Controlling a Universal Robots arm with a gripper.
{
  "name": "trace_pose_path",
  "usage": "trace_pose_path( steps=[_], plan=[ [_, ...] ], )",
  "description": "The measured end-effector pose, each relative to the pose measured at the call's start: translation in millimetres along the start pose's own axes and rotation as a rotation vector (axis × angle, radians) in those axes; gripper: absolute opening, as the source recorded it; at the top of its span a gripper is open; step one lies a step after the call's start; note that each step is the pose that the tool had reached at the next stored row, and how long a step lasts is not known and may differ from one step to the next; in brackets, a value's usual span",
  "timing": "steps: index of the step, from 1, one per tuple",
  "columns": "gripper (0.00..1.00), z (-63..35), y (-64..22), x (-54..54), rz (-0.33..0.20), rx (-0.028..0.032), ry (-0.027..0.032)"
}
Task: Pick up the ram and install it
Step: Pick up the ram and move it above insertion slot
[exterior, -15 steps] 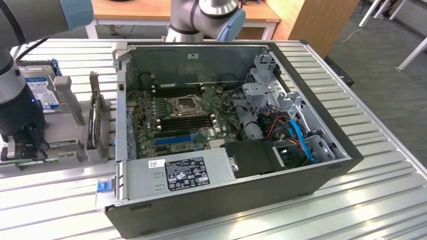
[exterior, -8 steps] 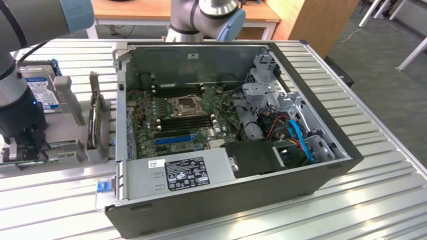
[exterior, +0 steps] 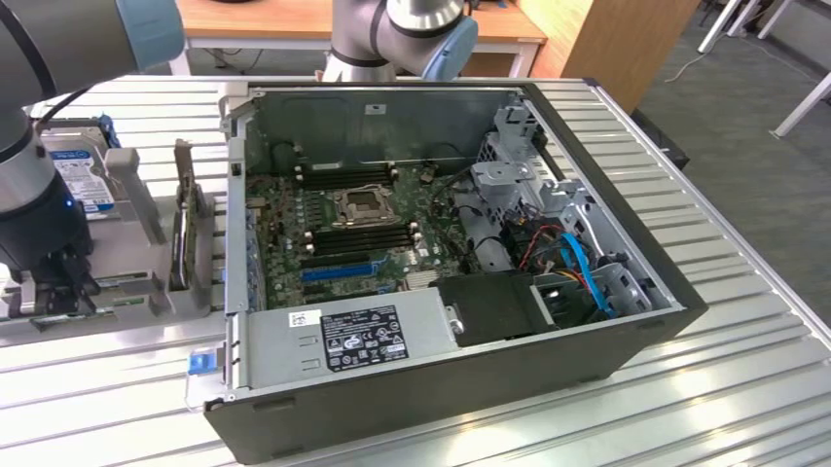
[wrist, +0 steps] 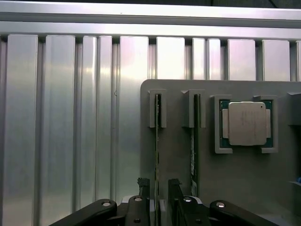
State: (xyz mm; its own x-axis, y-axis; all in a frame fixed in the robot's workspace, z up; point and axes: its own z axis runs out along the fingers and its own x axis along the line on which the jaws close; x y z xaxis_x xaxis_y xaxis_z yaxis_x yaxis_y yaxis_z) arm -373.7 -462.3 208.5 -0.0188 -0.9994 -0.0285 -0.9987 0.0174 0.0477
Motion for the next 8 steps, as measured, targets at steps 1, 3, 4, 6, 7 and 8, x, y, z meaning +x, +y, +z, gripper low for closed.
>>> trace_pose_path(
  steps=[1,3,4,6,7,8],
  plan=[
    [0.30,0.6,0.0,0.0,0.000,0.0000,-0.0003],
    [0.30,1.6,-0.1,0.0,0.000,0.0000,-0.0007],
    [0.30,2.2,-0.1,0.1,0.000,0.0000,-0.0009],
    [0.30,3.3,-0.2,0.1,0.000,0.0000,-0.0012],
    [0.30,3.8,-0.2,0.1,0.000,0.0000,-0.0012],
    [0.30,4.4,-0.2,0.1,0.000,0.0000,-0.0014]
  ],
)
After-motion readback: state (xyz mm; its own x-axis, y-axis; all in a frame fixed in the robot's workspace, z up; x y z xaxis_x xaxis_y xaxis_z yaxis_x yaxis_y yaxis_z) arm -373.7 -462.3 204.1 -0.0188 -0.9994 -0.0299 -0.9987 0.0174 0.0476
